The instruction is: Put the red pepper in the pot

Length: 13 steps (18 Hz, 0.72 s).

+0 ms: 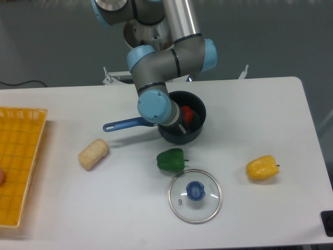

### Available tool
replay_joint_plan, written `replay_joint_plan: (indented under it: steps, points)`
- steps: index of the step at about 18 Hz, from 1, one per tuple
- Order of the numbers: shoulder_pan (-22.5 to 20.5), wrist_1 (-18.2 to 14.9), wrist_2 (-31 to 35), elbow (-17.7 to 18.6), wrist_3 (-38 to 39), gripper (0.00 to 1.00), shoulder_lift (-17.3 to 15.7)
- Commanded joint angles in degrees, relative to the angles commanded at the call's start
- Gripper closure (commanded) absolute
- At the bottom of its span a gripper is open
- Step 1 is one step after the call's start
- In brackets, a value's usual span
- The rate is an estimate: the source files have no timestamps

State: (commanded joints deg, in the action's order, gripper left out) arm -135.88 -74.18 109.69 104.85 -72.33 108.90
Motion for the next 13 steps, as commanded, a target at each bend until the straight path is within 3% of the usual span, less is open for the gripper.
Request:
replay_joint_plan:
  steps: [13]
  points:
    - [0.18, 0.00, 0.00, 0.70, 0.09, 0.42, 0.79]
